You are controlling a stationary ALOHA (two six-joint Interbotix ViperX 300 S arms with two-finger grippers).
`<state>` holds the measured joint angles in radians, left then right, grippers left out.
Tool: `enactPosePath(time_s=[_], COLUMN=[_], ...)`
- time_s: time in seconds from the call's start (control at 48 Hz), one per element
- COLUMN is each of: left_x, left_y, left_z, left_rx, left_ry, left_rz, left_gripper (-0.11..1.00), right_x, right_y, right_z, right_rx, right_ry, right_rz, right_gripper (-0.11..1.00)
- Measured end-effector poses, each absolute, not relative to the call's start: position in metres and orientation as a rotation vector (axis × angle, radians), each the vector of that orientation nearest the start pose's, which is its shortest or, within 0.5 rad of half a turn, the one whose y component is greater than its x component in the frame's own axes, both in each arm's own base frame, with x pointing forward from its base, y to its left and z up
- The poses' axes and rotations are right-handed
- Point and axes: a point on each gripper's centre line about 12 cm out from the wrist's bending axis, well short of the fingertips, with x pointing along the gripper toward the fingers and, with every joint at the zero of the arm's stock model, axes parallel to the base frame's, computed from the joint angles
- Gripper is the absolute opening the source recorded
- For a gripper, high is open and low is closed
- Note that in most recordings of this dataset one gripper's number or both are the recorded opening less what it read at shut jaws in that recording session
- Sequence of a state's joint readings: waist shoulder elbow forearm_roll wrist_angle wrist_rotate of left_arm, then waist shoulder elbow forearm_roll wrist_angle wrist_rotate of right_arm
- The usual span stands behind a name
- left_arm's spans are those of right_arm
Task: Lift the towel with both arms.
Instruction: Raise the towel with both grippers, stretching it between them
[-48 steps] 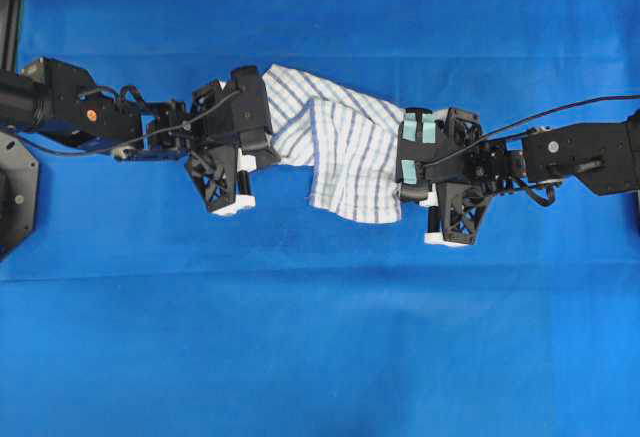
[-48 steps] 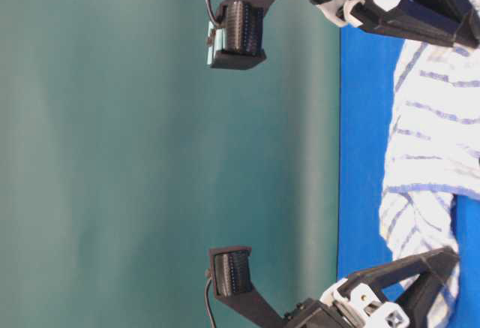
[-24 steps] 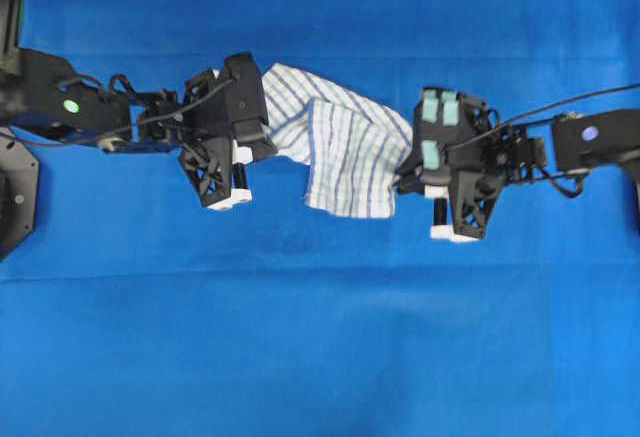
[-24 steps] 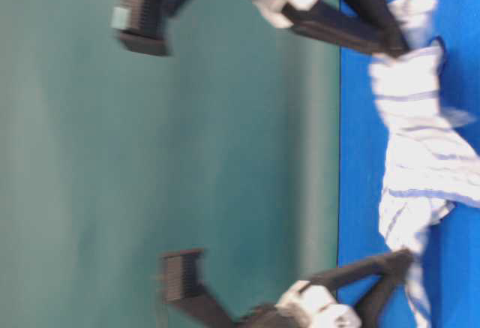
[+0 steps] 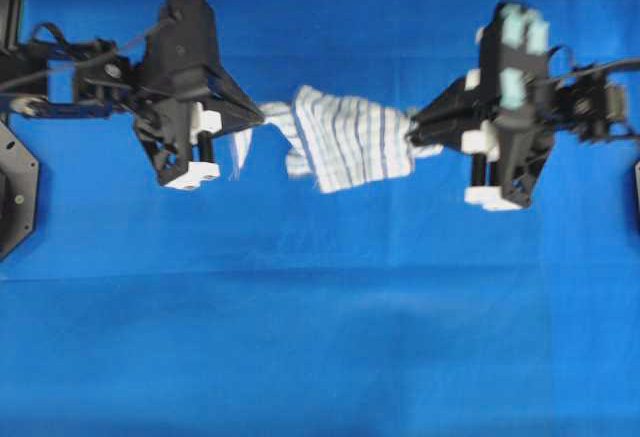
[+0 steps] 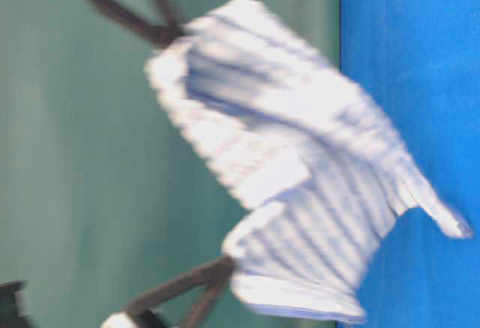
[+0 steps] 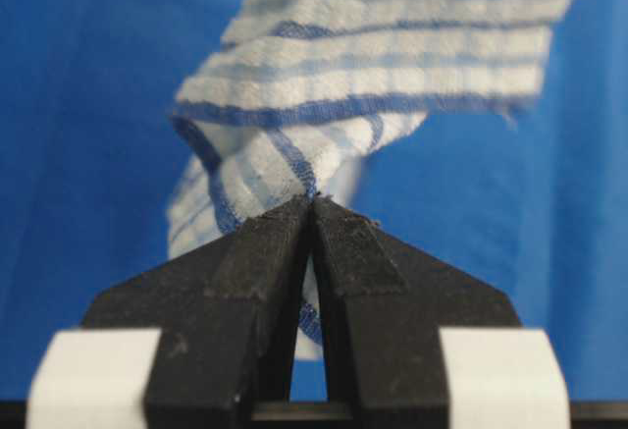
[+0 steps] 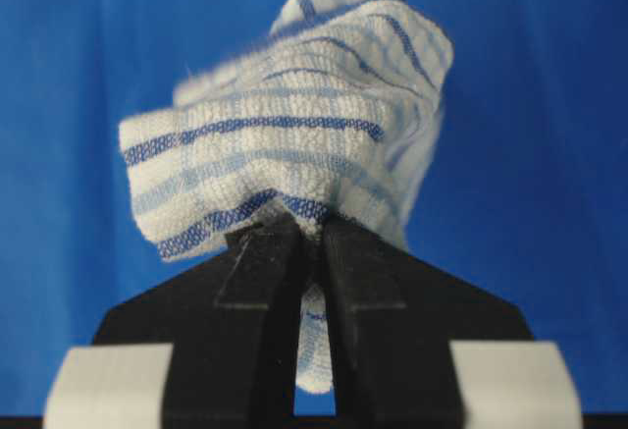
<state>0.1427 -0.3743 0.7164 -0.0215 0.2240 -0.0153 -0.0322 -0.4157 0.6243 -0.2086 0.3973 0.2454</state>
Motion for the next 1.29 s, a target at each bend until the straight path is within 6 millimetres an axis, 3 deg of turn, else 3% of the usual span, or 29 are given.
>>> enactPosePath(time_s=[0.354, 0.688, 0.875, 1.292], left_x=[0.302, 0.293, 0.291, 0.295], left_y=[0.042, 0.04, 0.04, 0.025], left_z=[0.353, 0.413, 0.434, 0.431], left_rx=[-0.06, -0.052, -0.044, 0.089], left_ry=[0.44, 0.401, 0.365, 0.382], left_rz=[0.138, 0.132, 0.129, 0.057], left_gripper=[0.01, 0.01, 0.01, 0.02], right_x=[0.304, 0.29, 0.287, 0.284], right_y=[-0.027, -0.028, -0.029, -0.032], right_z=[0.393, 0.461, 0.474, 0.466], right_rx=[-0.023, -0.052, -0.056, -0.055], right_ry=[0.453, 0.316, 0.289, 0.359], right_rz=[-0.169, -0.182, -0.185, -0.204], right_gripper=[0.08, 0.08, 0.08, 0.08])
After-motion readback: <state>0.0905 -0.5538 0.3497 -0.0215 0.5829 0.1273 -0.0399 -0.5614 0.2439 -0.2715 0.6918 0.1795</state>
